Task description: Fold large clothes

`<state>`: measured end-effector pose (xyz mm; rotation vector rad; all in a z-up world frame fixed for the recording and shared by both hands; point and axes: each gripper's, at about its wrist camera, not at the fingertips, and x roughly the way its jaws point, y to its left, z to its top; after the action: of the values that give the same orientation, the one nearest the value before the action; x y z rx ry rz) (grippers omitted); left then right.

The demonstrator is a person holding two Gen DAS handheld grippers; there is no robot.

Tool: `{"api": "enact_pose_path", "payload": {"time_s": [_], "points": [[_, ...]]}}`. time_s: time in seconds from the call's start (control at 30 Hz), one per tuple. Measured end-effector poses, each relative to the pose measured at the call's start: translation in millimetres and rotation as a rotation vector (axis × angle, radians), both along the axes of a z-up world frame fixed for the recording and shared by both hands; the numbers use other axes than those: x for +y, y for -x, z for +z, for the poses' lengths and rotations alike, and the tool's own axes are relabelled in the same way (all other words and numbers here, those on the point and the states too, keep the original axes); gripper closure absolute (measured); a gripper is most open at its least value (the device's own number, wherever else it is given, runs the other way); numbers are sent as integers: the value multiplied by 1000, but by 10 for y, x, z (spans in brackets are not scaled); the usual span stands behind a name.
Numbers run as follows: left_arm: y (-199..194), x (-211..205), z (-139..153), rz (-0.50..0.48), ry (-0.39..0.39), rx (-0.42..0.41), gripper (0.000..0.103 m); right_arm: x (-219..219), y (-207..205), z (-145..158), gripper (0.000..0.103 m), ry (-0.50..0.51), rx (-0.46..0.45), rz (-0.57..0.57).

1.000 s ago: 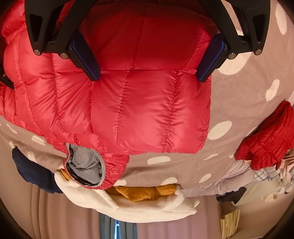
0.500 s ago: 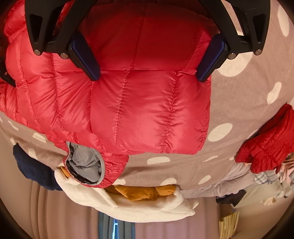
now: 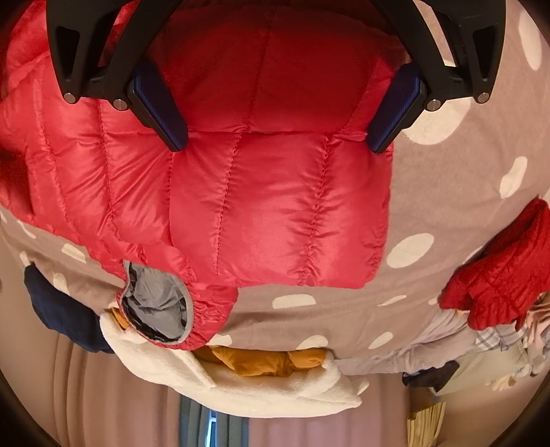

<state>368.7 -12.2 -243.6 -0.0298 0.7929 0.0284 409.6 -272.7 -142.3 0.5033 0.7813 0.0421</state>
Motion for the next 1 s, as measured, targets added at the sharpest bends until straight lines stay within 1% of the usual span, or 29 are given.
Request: {"api": "enact_pose_path", "payload": {"time_s": [0.07, 0.1, 0.13, 0.2, 0.23, 0.3, 0.33, 0.4, 0.43, 0.47, 0.5, 0.53, 0.57, 0.6, 0.63, 0.7, 0.77, 0.8, 0.83, 0.9, 0.93, 1.0], "points": [[39, 92, 108, 28, 13, -30, 0, 56, -236, 174, 0, 66, 2, 16], [72, 161, 183, 74, 19, -57, 0, 101, -377, 253, 0, 108, -9, 30], [116, 251, 297, 121, 31, -98, 0, 149, -517, 307, 0, 144, -18, 44], [155, 382, 462, 152, 65, -133, 0, 227, -807, 334, 0, 193, -10, 73], [175, 457, 556, 169, 82, -148, 0, 270, -1012, 303, 0, 214, 12, 91], [211, 576, 683, 197, 108, -158, 0, 315, -1288, 198, 0, 229, 45, 90], [239, 645, 733, 218, 127, -165, 0, 330, -1479, 105, 0, 206, 56, 90], [280, 766, 782, 254, 165, -173, 0, 316, -1699, -35, 2, 178, 76, 77], [282, 810, 777, 254, 173, -170, 0, 310, -1841, -172, 5, 168, 100, 50], [282, 831, 761, 246, 176, -162, 0, 304, -1923, -276, 13, 157, 120, 36], [279, 840, 747, 241, 170, -159, 0, 295, -2024, -423, 19, 134, 151, 30], [289, 839, 715, 239, 153, -163, 0, 303, -2100, -547, 35, 113, 174, 30], [302, 845, 687, 243, 137, -171, 0, 310, -2151, -661, 61, 112, 196, 22], [299, 850, 656, 248, 120, -172, 0, 318, -2150, -704, 77, 119, 204, 10], [275, 852, 609, 251, 101, -149, 0, 331, -2126, -744, 96, 129, 192, -12], [219, 857, 524, 240, 102, -98, 0, 337, -2021, -668, 96, 118, 116, -27], [171, 871, 472, 243, 130, -64, 0, 333, -1857, -443, 97, 73, 21, 4], [171, 876, 475, 245, 143, -63, 0, 334, -1771, -324, 97, 45, -25, 33], [191, 874, 486, 249, 165, -70, 0, 363, -1601, -127, 97, 23, -96, 81], [226, 849, 530, 252, 194, -82, 0, 431, -1323, 132, 97, 19, -183, 156], [246, 836, 550, 248, 202, -89, 0, 494, -1089, 275, 97, 15, -240, 227], [279, 802, 599, 247, 200, -94, 0, 584, -789, 385, 97, 43, -268, 292]]}}
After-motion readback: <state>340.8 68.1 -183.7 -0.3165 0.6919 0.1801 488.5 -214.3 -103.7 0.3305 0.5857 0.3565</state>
